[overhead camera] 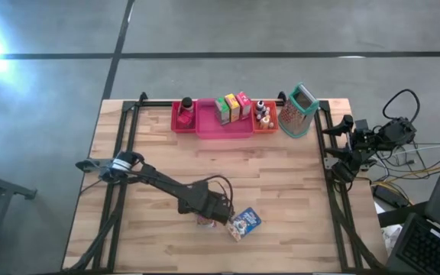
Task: Pick & Place Kitchen Items
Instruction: Put the purple cereal box into the pink bin
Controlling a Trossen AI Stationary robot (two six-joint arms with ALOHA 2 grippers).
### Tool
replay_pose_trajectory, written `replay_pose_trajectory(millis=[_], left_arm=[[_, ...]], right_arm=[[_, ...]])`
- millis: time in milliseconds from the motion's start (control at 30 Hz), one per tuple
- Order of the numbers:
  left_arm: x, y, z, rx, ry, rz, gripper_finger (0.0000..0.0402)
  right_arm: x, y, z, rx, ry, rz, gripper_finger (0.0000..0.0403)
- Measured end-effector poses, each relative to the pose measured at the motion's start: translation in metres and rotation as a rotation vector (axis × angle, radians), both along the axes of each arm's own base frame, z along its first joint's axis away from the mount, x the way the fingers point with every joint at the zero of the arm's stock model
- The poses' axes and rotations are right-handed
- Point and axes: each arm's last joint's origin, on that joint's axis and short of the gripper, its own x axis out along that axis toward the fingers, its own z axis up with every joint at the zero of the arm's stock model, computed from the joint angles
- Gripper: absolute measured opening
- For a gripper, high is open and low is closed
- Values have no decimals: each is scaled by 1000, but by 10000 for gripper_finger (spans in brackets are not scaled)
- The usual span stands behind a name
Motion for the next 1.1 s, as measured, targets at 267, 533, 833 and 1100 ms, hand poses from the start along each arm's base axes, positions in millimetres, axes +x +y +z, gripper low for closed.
replay_pose_trajectory(millis=[267, 533, 833, 1100], left_arm=[[-6, -11, 11, 270, -110, -84, 350], [-15, -22, 18, 576, -132, -236, 350], [-20, -24, 23, 897, -63, -441, 350], [-30, -27, 8, 1134, -88, -479, 351]], right_arm=[[0, 0, 0, 0, 0, 0, 331], [0, 0, 0, 0, 0, 0, 304], [0, 0, 0, 0, 0, 0, 278], [0, 0, 0, 0, 0, 0, 255]])
